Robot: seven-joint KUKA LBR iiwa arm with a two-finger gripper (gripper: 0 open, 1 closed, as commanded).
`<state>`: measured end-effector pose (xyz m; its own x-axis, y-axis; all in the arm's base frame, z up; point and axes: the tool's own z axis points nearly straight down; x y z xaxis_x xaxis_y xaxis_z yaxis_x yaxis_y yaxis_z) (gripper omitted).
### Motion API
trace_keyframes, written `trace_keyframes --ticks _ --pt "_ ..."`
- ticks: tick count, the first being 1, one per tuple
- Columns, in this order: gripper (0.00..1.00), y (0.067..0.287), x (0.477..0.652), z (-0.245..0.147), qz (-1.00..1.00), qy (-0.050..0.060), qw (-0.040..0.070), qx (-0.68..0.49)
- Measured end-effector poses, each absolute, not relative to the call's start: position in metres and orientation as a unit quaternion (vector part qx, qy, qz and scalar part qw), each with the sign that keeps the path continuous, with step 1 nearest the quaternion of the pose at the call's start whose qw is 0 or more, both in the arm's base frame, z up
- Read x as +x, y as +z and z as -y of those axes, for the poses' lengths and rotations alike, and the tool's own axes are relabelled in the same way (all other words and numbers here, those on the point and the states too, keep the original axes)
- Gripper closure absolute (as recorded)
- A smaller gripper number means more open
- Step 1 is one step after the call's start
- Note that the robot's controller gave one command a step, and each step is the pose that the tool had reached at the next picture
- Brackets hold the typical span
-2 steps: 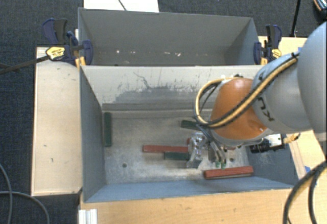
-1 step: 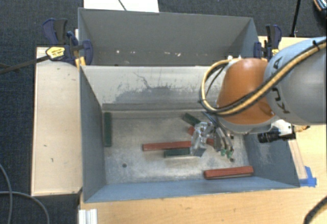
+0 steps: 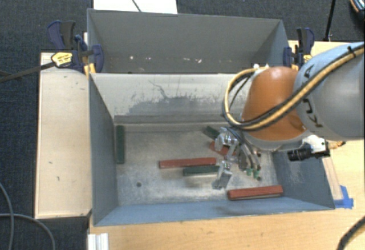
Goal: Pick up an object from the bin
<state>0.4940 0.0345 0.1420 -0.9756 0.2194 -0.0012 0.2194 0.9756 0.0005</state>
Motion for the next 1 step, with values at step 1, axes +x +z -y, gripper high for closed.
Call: trace_keyframes --ticks 1 --pt "0.00 0.0667 0.4949 -0.1020 -0.991 0.001 -0.002 0.136"
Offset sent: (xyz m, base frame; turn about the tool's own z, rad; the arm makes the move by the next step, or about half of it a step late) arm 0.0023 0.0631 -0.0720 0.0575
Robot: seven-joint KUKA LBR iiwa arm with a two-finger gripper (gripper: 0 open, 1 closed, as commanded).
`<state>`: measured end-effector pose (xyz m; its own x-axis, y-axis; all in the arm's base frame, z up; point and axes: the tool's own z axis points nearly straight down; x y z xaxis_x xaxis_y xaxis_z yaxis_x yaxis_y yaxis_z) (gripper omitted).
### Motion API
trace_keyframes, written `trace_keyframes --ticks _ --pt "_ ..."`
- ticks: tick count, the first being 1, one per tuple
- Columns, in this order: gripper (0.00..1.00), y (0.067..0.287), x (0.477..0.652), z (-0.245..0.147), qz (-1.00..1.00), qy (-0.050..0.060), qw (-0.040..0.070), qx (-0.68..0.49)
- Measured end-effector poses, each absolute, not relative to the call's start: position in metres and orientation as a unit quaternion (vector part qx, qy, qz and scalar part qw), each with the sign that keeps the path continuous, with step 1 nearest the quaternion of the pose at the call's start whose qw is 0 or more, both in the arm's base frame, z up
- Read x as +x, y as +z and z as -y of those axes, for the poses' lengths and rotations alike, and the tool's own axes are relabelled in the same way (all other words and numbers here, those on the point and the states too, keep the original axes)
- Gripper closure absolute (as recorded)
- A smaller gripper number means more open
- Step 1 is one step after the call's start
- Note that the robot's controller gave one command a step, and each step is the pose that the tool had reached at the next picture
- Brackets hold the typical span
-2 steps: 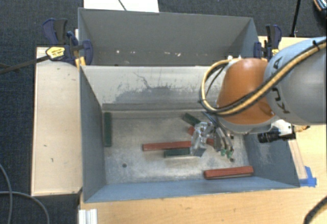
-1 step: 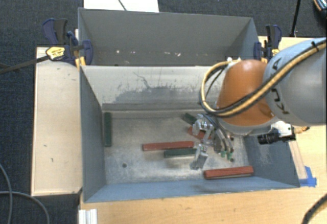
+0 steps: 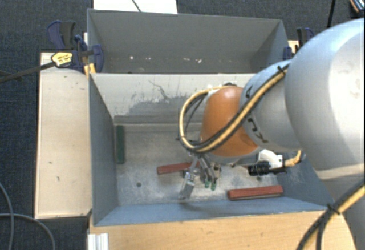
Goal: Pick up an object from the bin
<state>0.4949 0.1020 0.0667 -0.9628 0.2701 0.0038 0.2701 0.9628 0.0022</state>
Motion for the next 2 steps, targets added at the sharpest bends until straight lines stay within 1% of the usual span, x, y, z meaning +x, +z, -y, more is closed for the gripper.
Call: trace_keyframes --ticks 1,2 --pt "1.00 0.070 0.497 -0.098 0.990 -0.001 -0.001 -0.139" --pt "1.00 0.180 0.533 -0.121 0.990 -0.002 -0.005 -0.139"
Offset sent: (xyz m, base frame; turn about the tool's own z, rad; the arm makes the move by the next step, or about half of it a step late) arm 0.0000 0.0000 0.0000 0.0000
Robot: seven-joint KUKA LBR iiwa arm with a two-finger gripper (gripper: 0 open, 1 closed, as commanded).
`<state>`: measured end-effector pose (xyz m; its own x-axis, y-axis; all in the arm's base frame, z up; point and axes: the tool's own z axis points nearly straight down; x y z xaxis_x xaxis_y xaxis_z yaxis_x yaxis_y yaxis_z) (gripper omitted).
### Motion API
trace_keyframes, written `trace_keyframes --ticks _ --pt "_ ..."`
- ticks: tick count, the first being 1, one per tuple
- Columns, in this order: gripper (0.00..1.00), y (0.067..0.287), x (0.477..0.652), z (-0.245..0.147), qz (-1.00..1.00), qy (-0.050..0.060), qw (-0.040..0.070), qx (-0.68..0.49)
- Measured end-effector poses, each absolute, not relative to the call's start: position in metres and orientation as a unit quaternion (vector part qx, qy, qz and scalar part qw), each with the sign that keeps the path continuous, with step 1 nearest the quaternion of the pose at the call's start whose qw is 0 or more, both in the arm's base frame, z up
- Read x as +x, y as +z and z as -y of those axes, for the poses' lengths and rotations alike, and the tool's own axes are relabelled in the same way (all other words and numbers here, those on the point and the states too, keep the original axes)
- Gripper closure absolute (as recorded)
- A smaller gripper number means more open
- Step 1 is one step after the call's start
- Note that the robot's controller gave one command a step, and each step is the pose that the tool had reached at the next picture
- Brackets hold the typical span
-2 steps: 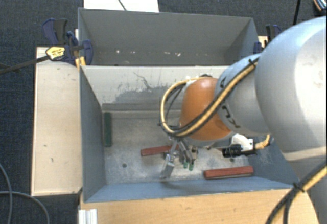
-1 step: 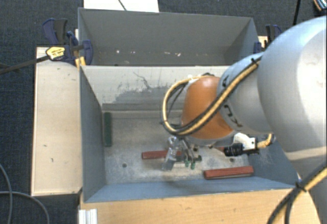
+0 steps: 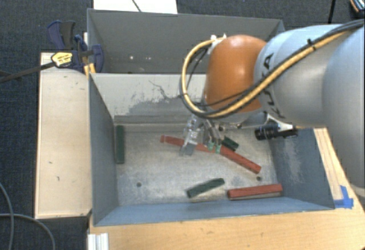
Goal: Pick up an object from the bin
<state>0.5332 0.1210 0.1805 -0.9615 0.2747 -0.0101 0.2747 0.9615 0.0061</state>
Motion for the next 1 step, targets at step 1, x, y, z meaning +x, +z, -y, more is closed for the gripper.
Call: trace_keyframes --ticks 1 --pt "1.00 0.2358 0.5339 -0.1412 -0.988 0.002 0.004 0.152"
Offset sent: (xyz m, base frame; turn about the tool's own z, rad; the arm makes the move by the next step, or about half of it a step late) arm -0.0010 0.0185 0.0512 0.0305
